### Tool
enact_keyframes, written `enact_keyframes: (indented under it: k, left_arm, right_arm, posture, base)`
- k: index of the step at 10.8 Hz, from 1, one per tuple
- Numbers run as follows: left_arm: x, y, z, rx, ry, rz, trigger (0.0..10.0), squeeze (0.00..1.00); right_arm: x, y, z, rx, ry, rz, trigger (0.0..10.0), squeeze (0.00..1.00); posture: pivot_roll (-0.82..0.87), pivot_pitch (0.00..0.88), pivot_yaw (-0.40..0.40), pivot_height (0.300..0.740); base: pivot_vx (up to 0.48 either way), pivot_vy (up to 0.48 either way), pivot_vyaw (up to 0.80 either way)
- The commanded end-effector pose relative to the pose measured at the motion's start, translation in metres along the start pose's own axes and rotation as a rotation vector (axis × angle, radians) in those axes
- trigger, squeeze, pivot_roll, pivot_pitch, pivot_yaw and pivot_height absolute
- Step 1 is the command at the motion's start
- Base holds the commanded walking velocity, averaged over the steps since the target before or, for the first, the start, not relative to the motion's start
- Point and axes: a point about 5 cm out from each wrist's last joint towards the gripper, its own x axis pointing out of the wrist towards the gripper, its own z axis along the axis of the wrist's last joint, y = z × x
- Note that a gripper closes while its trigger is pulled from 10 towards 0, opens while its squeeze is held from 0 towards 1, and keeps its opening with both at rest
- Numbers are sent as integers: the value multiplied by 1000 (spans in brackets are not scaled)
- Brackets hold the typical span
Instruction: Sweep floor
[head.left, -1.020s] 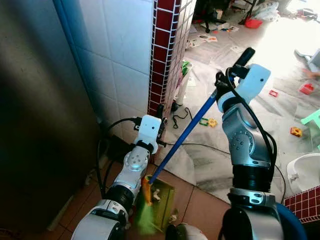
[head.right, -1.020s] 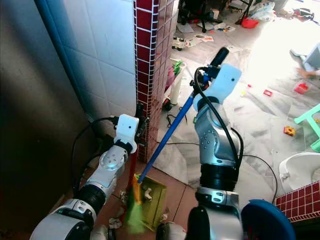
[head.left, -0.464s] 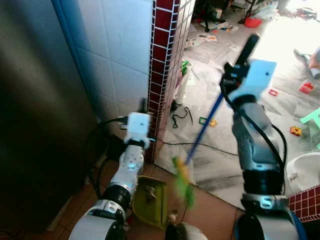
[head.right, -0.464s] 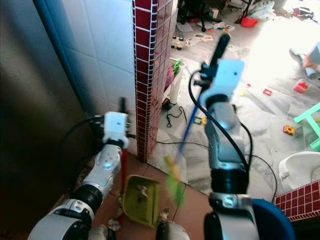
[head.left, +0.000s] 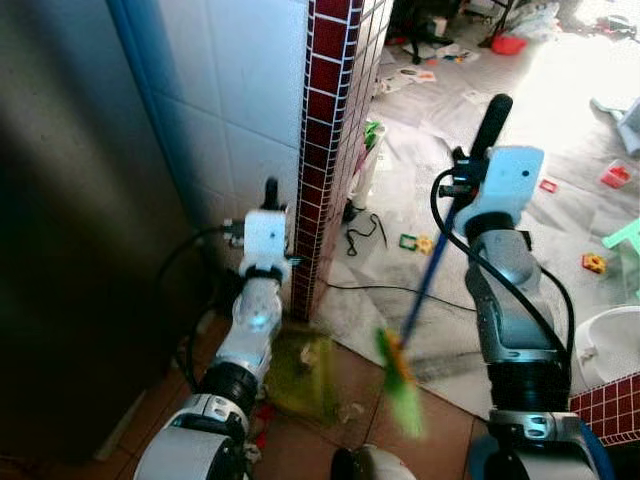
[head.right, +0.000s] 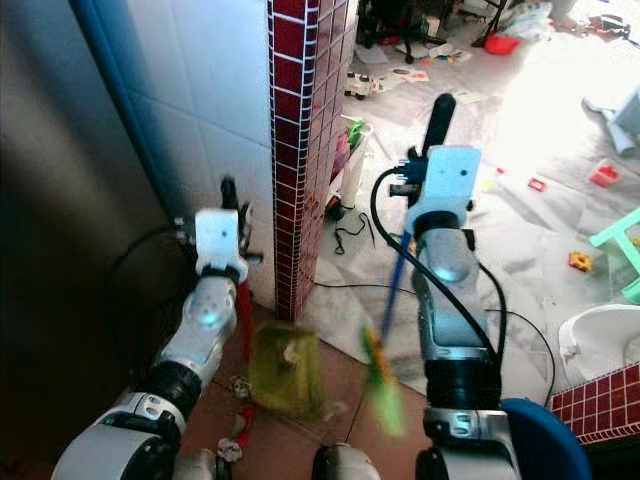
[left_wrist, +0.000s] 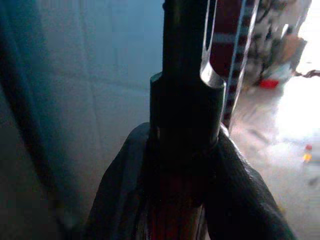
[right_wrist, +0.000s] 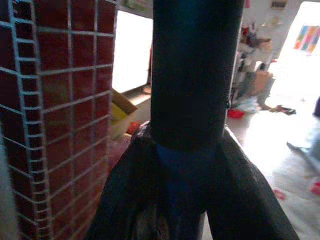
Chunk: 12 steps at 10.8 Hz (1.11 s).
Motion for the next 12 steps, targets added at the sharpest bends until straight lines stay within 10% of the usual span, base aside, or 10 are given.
enact_keyframes:
  k: [1, 12]
  left_arm:
    - [11, -9, 31, -43, -130, -26, 10000, 0]
    - [-24, -7, -10, 24, 112, -231, 10000, 0]
  right_arm:
    - [0, -1, 9, -47, -62, -8, 10000, 0]
    - [-1, 3, -22, 19, 71, -55, 10000, 0]
  posture:
    - [-91, 44, -53, 740]
    - [-72, 17, -51, 740]
  base:
    - [0, 0, 0]
    - [0, 0, 0]
